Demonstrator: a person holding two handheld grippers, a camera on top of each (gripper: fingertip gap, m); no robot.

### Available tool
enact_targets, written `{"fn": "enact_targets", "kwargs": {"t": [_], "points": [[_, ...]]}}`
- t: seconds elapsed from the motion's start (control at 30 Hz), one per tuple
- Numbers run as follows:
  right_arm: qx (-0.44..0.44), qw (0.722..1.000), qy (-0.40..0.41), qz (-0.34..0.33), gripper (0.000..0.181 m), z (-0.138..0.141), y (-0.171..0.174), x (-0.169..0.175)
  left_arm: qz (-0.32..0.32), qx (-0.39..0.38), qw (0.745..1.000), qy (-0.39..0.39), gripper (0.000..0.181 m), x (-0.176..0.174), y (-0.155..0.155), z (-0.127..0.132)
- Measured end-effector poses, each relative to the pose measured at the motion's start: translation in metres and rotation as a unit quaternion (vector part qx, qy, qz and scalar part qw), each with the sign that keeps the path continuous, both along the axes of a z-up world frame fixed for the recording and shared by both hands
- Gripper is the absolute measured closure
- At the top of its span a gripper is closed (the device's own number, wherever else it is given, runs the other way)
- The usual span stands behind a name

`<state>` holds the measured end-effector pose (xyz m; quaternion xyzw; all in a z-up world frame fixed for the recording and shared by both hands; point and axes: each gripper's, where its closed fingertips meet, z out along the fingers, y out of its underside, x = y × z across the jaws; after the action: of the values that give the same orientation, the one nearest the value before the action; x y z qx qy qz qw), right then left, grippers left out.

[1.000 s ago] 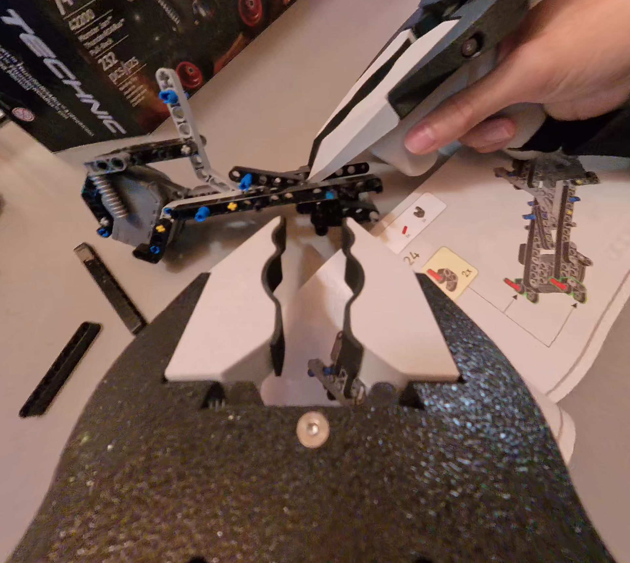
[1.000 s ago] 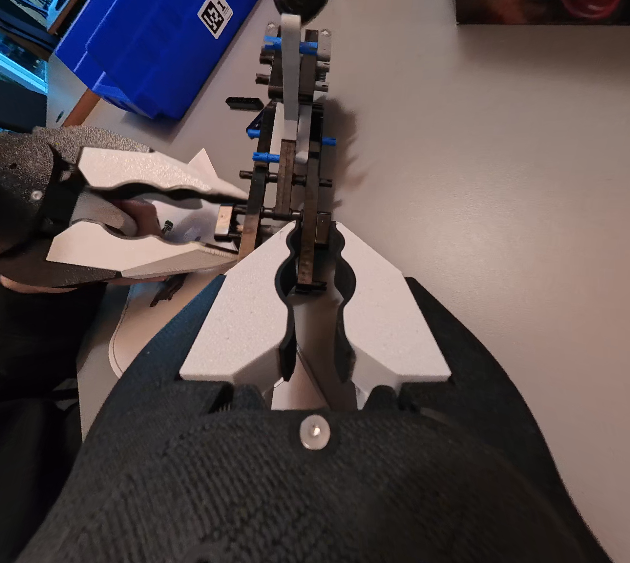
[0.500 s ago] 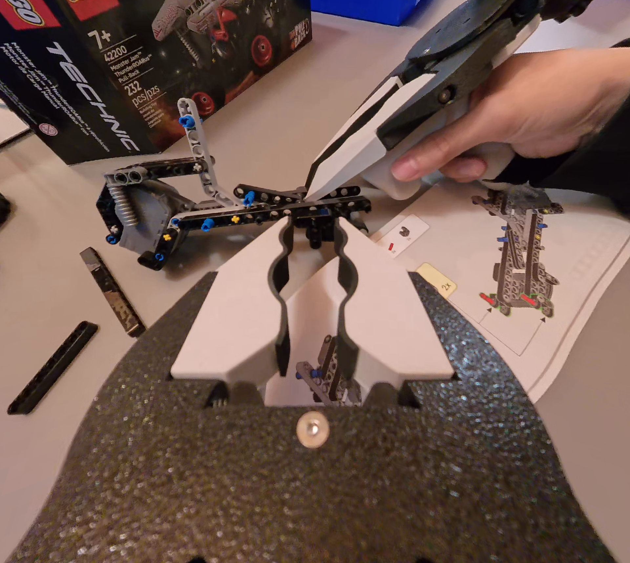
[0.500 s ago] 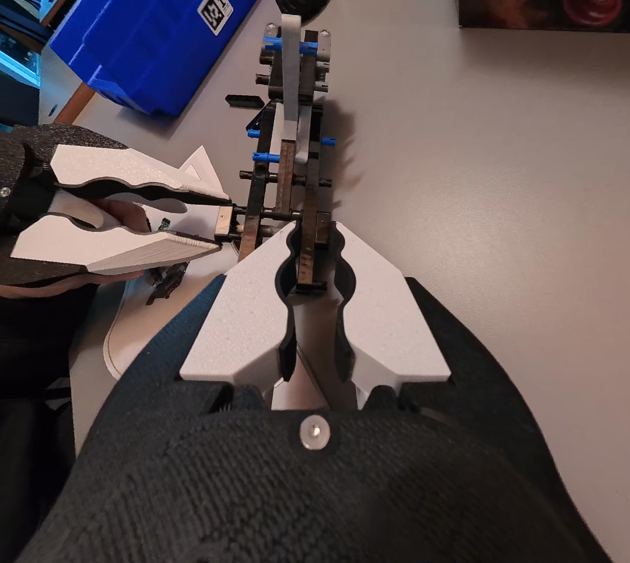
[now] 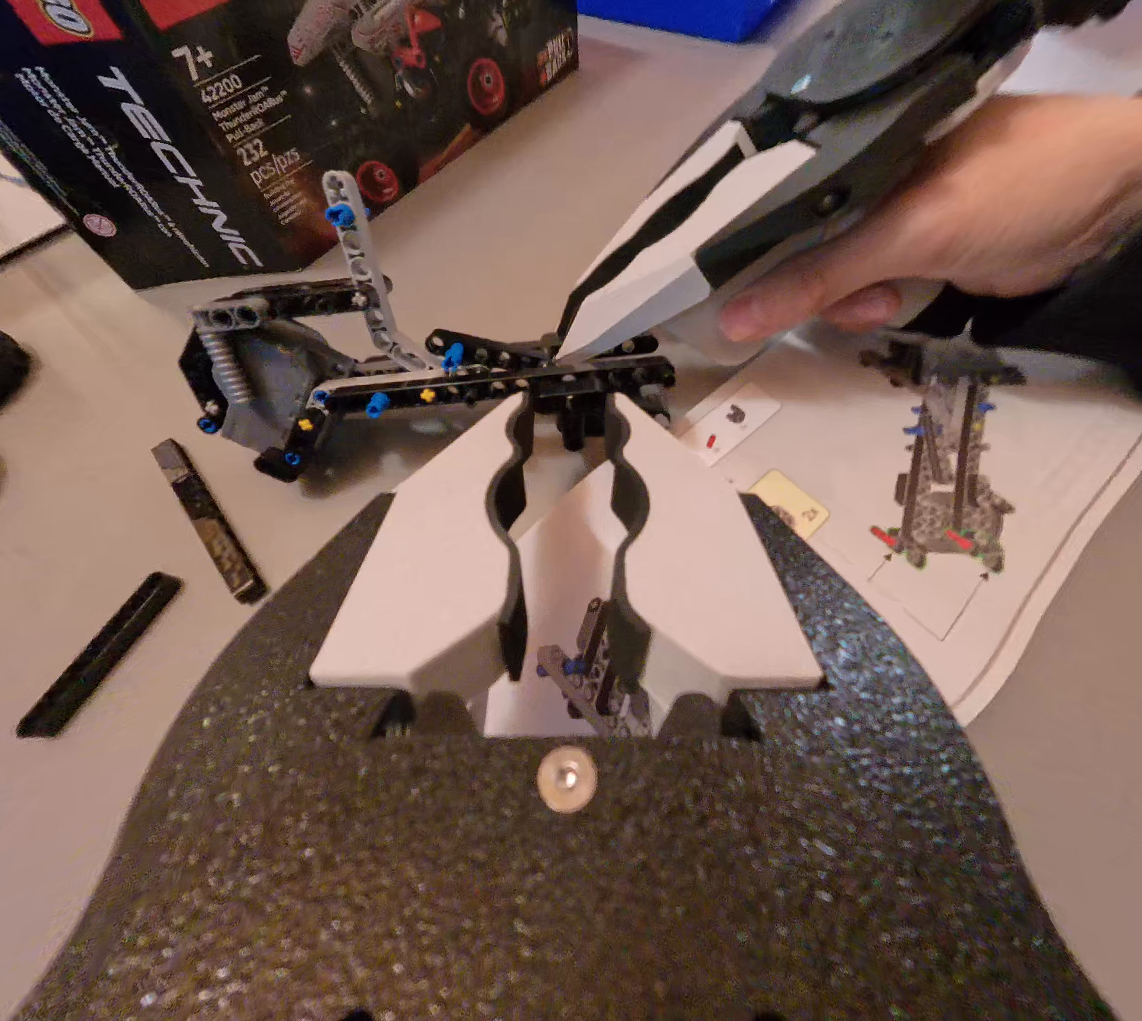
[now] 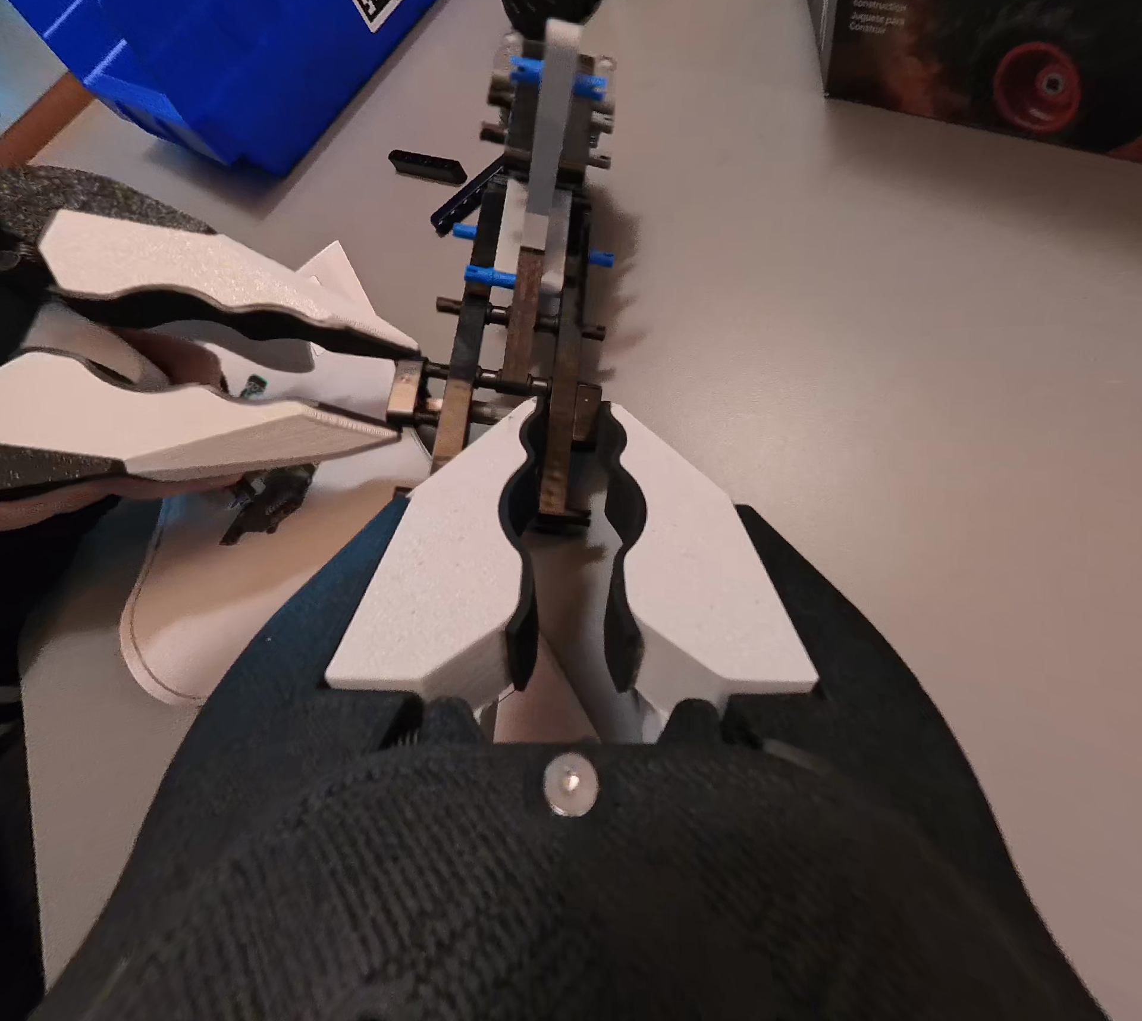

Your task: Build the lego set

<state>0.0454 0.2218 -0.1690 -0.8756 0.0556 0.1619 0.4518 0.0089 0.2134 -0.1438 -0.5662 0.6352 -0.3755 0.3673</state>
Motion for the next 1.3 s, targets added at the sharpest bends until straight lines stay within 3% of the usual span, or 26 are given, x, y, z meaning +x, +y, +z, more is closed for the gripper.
{"fn": "enact_targets", "kwargs": {"t": [0.17, 0.33, 0.47, 0.67, 0.8, 1.0, 1.13, 1.3], "points": [[-0.003, 1.000, -0.016, -0.008, 0.167, -0.001, 0.001, 0.002, -0.005, 0.051, 0.999, 0.016, 0.160, 0.000, 0.000, -0.005], [-0.003, 1.000, -0.029, 0.004, 0.167, -0.002, 0.000, -0.002, -0.007, -0.012, 1.000, 0.018, 0.160, 0.001, -0.001, -0.007], [-0.003, 1.000, -0.019, 0.002, 0.167, -0.002, 0.000, -0.001, -0.006, 0.040, 0.999, 0.019, 0.160, 0.002, -0.002, -0.007], [-0.004, 1.000, 0.005, -0.002, 0.167, -0.002, 0.000, 0.001, -0.002, 0.039, 0.999, 0.008, 0.160, 0.006, -0.002, -0.006], [-0.005, 0.998, 0.060, 0.000, 0.167, -0.002, 0.000, 0.002, 0.002, 0.049, 0.999, 0.001, 0.159, 0.008, -0.003, -0.004], [0.025, 0.975, 0.223, -0.002, 0.167, 0.013, -0.003, 0.000, -0.007, 0.062, 0.998, -0.025, 0.154, 0.005, -0.008, 0.008], [0.047, 0.955, 0.293, -0.006, 0.167, 0.023, -0.004, 0.003, -0.026, 0.125, 0.990, -0.051, 0.148, 0.003, -0.010, 0.018], [0.051, 0.949, 0.310, -0.018, 0.167, 0.023, -0.001, 0.006, -0.047, 0.243, 0.967, -0.062, 0.144, 0.002, -0.011, 0.020]]}}
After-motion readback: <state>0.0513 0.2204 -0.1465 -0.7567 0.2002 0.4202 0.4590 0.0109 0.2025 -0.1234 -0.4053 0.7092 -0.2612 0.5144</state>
